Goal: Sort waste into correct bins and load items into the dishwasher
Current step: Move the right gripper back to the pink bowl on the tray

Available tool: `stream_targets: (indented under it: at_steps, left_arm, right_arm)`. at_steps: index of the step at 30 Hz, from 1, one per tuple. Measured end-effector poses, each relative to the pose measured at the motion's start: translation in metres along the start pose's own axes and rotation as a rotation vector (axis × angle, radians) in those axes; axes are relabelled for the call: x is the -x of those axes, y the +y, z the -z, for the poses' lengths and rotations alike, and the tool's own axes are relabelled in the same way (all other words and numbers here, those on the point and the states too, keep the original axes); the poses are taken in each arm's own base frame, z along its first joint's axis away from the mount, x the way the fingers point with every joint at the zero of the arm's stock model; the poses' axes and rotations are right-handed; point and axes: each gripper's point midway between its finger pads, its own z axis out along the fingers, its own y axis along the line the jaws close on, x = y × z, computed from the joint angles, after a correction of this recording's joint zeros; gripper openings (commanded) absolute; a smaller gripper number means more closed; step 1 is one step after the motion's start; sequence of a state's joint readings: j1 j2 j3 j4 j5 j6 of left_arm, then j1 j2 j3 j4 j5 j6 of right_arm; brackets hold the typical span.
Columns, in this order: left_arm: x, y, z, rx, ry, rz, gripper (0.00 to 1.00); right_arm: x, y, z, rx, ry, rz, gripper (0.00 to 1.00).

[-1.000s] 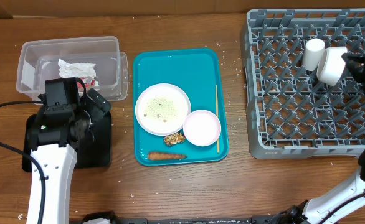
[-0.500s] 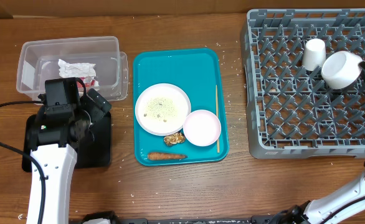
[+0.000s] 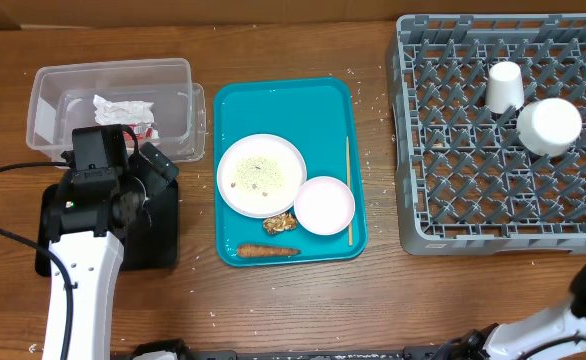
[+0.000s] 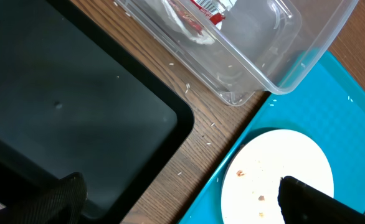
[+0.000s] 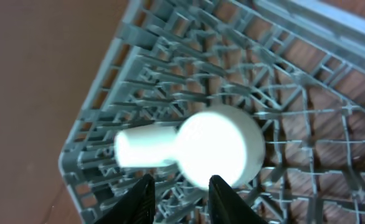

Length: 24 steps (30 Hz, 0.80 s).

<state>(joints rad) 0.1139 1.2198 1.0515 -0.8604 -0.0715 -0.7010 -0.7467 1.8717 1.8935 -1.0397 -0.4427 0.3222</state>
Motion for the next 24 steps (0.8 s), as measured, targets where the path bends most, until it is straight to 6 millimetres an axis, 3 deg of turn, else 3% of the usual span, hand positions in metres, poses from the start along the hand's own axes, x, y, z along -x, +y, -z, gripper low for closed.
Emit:
stream_targets:
  at_steps: [4, 8, 10, 12, 13, 18, 22, 24]
  left_arm:
    - [0.0, 0.0, 0.0, 0.0, 0.0, 0.0, 1.0]
    - [0.0, 0.0, 0.0, 0.0, 0.0, 0.0, 1.0]
    - [0.0, 0.0, 0.0, 0.0, 0.0, 0.0, 1.0]
    - [0.0, 0.0, 0.0, 0.0, -0.001, 0.0, 1.0]
    - [0.0, 0.0, 0.0, 0.0, 0.0, 0.0, 1.0]
    - [0.0, 0.0, 0.0, 0.0, 0.0, 0.0, 1.0]
    - [0.0, 0.0, 0.0, 0.0, 0.0, 0.0, 1.0]
    - [0.0, 0.0, 0.0, 0.0, 0.0, 0.0, 1.0]
  right_arm:
    - [-0.02, 0.051, 0.016, 0.035, -0.007, 0.098, 0.32]
    - [-0.078, 0.103, 0.001, 0.076, 0.122, 0.222, 0.39]
    - [-0.115, 0.127, -0.007, 0.093, 0.205, 0.298, 0.54]
    - [-0.16, 0.154, -0.012, 0.116, 0.294, 0.392, 0.77]
    - [-0.183, 0.166, -0.012, 0.126, 0.338, 0.443, 1.0]
    - [-0.3, 0.204, -0.004, 0.12, 0.517, 0.68, 1.0]
    - [-0.386, 0.203, -0.008, 0.051, 0.596, 0.791, 1.0]
    - [-0.41, 0.198, -0.013, 0.027, 0.601, 0.806, 1.0]
